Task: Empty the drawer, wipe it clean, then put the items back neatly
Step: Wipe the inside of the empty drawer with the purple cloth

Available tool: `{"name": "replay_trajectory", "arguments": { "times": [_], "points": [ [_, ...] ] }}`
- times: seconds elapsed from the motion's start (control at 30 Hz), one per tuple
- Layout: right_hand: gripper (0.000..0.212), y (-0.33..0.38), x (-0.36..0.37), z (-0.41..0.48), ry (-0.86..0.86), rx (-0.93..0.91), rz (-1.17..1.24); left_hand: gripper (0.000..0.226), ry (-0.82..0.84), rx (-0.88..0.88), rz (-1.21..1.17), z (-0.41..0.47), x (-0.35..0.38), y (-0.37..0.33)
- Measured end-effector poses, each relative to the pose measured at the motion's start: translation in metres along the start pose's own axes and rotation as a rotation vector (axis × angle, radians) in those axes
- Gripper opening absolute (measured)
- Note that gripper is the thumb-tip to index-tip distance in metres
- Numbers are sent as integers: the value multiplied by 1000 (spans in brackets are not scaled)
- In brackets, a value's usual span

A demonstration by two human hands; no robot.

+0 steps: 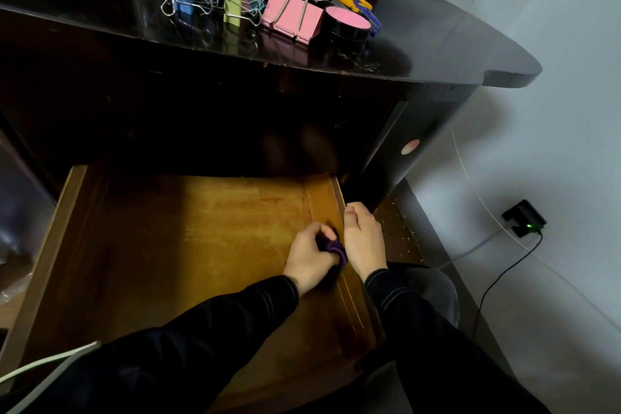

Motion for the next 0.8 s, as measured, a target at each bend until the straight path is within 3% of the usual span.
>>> {"name": "replay_trajectory", "arguments": {
  "times": [0.13, 0.33, 0.47, 0.67, 0.8],
  "points": [
    [26, 1, 0, -1, -3, 5, -1, 32, 72, -172, 42, 0, -2, 16],
    [27, 2, -2, -2, -1, 23, 59, 34, 7, -33, -17, -6, 4, 4],
    [31, 4, 0, -3, 60, 53, 86, 33, 138, -133, 116, -6, 5, 18],
    [32, -6, -1, -17, 282, 108, 232, 33, 64, -46, 27, 0, -2, 9],
    [26, -7, -1, -23, 240, 139, 260, 33, 162, -81, 108, -6, 4, 19]
  ]
}}
Point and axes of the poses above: each hand's wrist, its own z-axis towards the middle knuckle, its own x-axis out of the palm, y = z × x, the point moved 5 cm from there along z, towards the middle knuckle, and after that the axes turned 8 degrees about -y, right-handed, at the moved point
